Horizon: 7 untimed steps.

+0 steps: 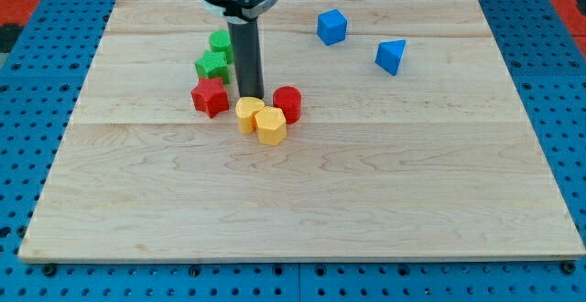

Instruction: Keep green blocks red blocks and yellow heart in a vertical line

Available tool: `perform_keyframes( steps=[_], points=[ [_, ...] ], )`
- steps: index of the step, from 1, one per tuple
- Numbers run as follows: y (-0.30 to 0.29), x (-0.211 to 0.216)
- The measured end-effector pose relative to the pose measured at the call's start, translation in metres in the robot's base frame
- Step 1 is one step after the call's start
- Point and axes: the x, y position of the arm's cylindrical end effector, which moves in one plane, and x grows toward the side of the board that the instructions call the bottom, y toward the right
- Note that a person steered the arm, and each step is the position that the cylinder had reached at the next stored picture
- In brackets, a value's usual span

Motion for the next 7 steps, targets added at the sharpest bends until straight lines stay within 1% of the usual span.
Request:
perform_keyframes(
  steps=[1, 2, 3, 4, 5, 6, 7],
  points=[
    [0.035, -0.011],
    [0.081, -0.005],
    [0.053, 0.021],
    [0.002, 0.027],
    [-0.027, 0.028],
    [0.000, 0.028],
    [0.006, 0.044]
  ],
)
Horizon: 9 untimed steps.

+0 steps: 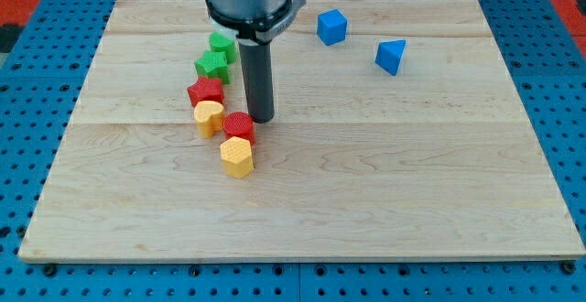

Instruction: Keep green blocks red blocks and yellow heart in a vertical line

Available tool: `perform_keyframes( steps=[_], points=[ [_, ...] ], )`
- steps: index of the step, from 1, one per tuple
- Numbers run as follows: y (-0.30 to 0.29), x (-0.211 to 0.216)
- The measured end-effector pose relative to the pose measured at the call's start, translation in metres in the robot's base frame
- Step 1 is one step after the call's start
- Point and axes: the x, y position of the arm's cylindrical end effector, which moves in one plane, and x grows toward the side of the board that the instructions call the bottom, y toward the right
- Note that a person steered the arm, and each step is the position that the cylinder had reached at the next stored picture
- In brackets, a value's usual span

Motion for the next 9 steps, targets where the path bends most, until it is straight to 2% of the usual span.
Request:
perform_keyframes(
  steps=[1, 2, 4, 7, 8, 9],
  points=[
    [-0.032, 0.014],
    [-0.032, 0.003],
    [-0.043, 0.014],
    [-0.028, 0.070],
    [-0.045, 0.093],
    [-0.081, 0.090]
  ],
)
